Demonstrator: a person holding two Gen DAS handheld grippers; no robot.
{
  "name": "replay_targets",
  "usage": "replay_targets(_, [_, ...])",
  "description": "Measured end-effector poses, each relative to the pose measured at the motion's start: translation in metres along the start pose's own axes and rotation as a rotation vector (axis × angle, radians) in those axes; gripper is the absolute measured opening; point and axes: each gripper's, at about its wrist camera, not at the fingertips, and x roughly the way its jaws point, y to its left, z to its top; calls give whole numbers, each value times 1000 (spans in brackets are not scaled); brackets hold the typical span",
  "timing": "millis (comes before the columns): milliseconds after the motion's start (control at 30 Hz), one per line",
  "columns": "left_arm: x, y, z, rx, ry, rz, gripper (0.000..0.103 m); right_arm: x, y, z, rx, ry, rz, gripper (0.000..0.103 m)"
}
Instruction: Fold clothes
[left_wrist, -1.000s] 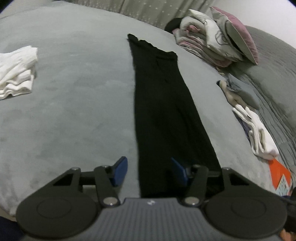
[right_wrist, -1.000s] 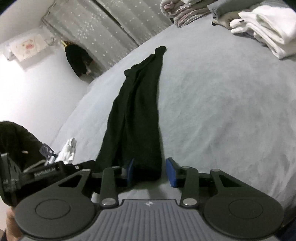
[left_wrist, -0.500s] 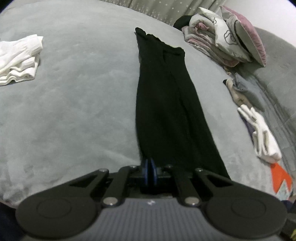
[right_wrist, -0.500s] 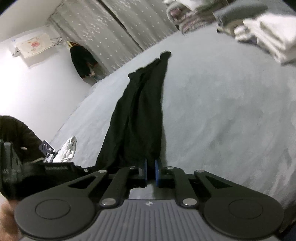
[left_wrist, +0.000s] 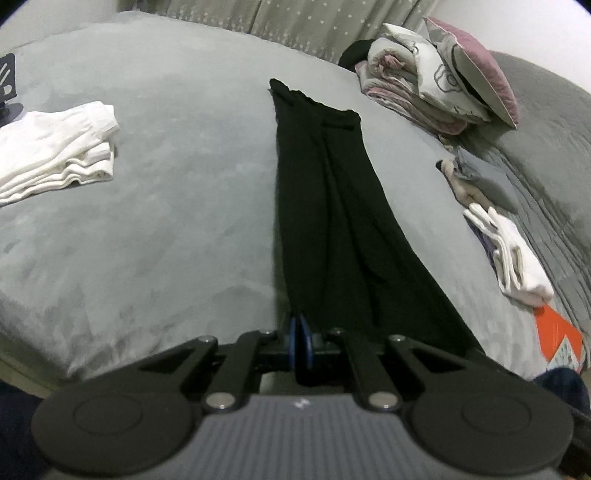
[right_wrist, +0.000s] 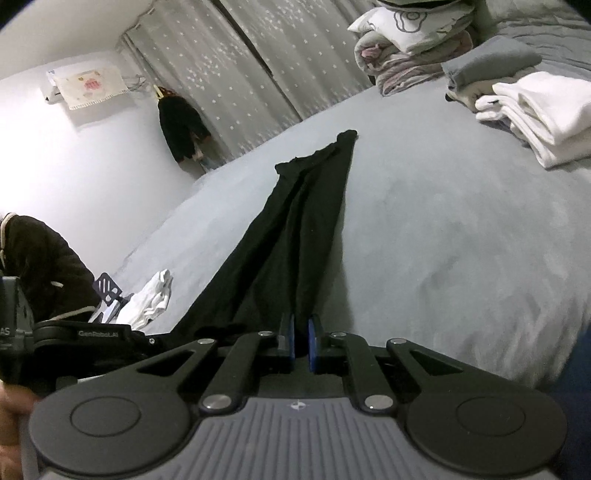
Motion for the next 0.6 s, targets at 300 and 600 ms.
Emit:
replay_targets(300, [10, -12, -18, 102, 32, 67, 5, 6, 6, -11, -116, 79, -76, 10])
replay_targets(600, [6, 1, -12, 82, 70, -37, 29, 7, -4, -5, -58, 96, -80, 19])
